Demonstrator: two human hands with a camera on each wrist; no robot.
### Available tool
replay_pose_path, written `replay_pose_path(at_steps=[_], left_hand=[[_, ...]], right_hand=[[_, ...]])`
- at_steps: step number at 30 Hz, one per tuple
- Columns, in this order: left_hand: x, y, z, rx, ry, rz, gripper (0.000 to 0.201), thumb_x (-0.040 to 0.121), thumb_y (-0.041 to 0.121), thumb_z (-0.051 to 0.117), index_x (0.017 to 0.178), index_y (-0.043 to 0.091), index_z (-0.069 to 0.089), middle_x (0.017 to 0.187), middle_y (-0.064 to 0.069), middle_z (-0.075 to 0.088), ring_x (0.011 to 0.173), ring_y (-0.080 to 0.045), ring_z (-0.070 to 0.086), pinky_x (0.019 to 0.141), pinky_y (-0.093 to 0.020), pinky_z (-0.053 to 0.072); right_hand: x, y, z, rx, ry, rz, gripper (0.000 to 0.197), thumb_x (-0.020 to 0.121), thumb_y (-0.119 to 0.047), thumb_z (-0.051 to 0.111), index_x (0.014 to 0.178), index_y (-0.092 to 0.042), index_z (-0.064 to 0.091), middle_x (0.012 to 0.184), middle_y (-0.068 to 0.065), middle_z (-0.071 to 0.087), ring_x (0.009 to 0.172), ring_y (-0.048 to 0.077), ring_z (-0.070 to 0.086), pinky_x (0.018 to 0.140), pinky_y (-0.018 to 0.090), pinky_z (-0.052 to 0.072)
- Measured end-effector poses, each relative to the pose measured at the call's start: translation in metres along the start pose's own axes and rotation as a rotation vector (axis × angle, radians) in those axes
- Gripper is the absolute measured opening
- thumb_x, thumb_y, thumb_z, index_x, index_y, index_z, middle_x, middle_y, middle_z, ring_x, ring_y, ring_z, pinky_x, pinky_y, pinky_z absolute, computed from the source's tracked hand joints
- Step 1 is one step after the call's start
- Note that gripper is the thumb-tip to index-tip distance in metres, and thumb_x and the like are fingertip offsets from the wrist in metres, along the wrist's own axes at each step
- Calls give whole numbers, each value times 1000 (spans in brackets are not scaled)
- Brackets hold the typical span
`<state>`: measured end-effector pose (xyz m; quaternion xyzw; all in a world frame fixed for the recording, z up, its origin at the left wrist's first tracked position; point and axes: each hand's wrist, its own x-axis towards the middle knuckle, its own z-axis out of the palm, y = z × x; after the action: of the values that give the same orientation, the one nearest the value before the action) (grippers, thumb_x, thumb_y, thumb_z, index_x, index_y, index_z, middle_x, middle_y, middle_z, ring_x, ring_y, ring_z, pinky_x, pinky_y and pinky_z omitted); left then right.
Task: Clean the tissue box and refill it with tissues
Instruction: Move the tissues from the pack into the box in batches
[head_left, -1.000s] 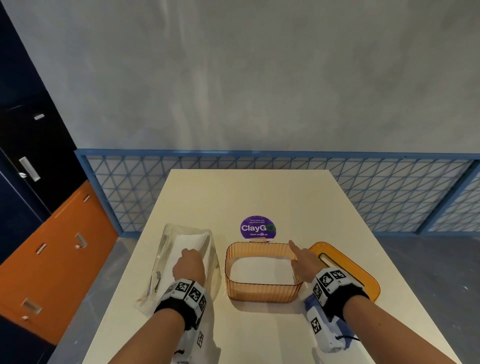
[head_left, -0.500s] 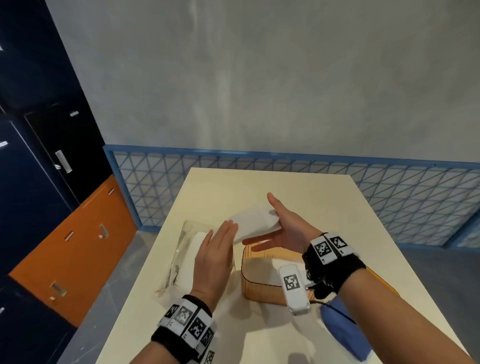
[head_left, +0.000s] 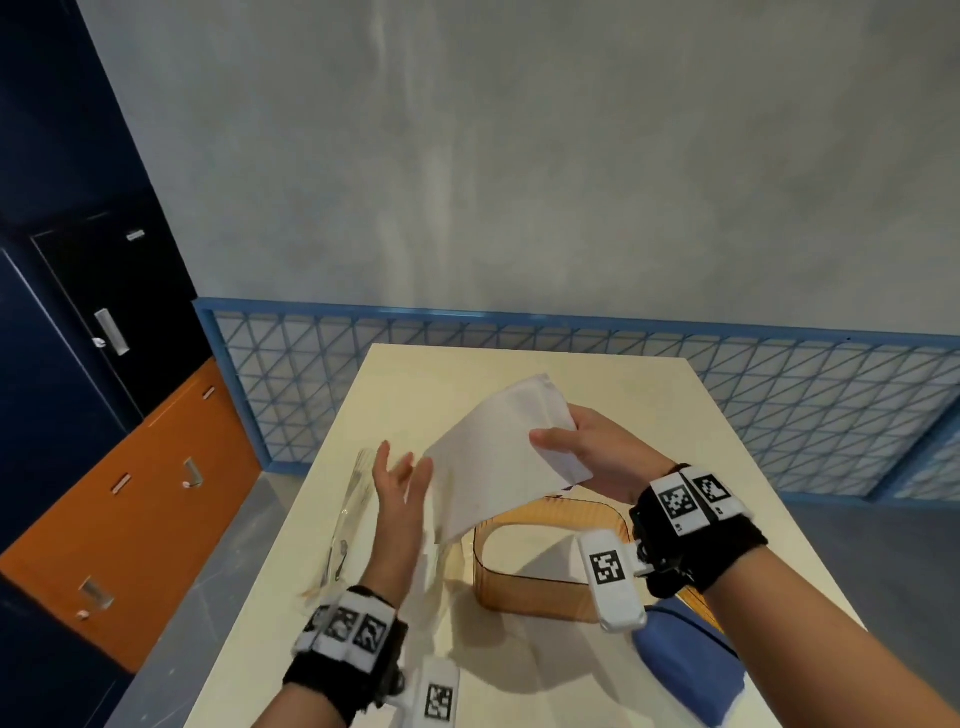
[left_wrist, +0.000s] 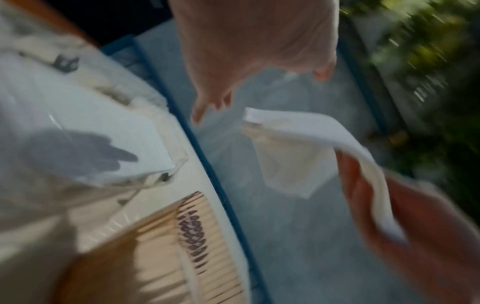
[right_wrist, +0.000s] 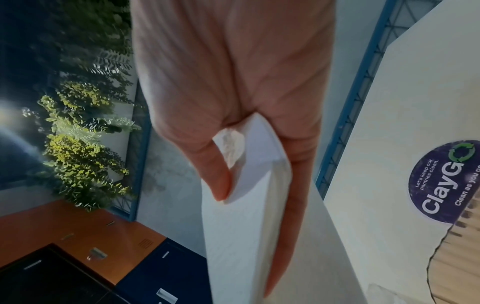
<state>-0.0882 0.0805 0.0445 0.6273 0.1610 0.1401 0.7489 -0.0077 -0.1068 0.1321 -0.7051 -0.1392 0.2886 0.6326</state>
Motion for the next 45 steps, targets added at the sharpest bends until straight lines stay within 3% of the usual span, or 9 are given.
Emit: replay_pose_path(at_steps=[2,5,12,20,30,35,39,42,45], left_hand=[[9,9,-2,-228,-173,-240,45,94,49,44,131,22,45,130,-10,56,108,-21,55,87,-34,50],[10,20,-1,-284,-310,-296,28,92,41,50,108,21,62,92,-3,71,79,-19,67,58,-28,55],[13,21,5,-251,-203,-153,17,95,18,52,111,18,58,96,0,70,87,-18,65,69,-32,55],[4,37,8,-117,-231,-43,27,95,16,49,122,16,53,104,2,62,93,-14,57,76,-29,48],[4,43,1,-73,-330,8,34,92,18,54,126,15,54,110,2,65,102,-17,60,86,-32,48],[3,50,-2,-53,-443,17,34,80,26,54,113,21,58,98,9,68,89,-6,63,79,-31,50],[4,57,-6,-46,-429,9,38,80,27,55,117,20,56,109,0,64,99,-17,59,84,-36,50],[5,56,-12,-102,-364,-13,33,80,26,59,113,22,59,104,0,67,99,-19,60,85,-36,50],[3,49,-15,-164,-302,-26,22,84,26,61,107,23,61,98,3,68,95,-18,60,84,-36,48]], right_hand=[[-5,-1,-2,26,-20,2,19,95,-10,49,114,-11,53,93,4,64,81,17,63,65,26,52],[-11,3,-5,111,-13,10,24,95,-8,47,118,-8,52,97,5,65,84,18,63,65,25,55],[-10,28,-11,333,292,-89,51,91,-2,54,133,-26,37,110,11,59,90,28,61,74,47,54],[-12,41,-7,231,341,-41,18,93,-20,56,110,-18,61,109,7,61,89,22,61,70,35,55],[-7,44,-9,254,216,67,32,89,-33,60,112,-12,61,116,6,62,100,25,60,84,42,51],[-3,44,-5,337,65,120,69,73,-50,69,127,-9,55,121,8,60,104,26,61,82,39,55],[4,49,2,437,-57,90,86,60,-51,80,131,-12,53,123,12,60,112,29,58,90,47,53],[7,50,2,477,-56,33,82,63,-44,81,131,-8,52,122,12,59,110,29,57,92,47,49],[5,43,-2,456,4,9,43,72,-37,73,104,-11,60,105,6,59,98,22,56,80,38,50]])
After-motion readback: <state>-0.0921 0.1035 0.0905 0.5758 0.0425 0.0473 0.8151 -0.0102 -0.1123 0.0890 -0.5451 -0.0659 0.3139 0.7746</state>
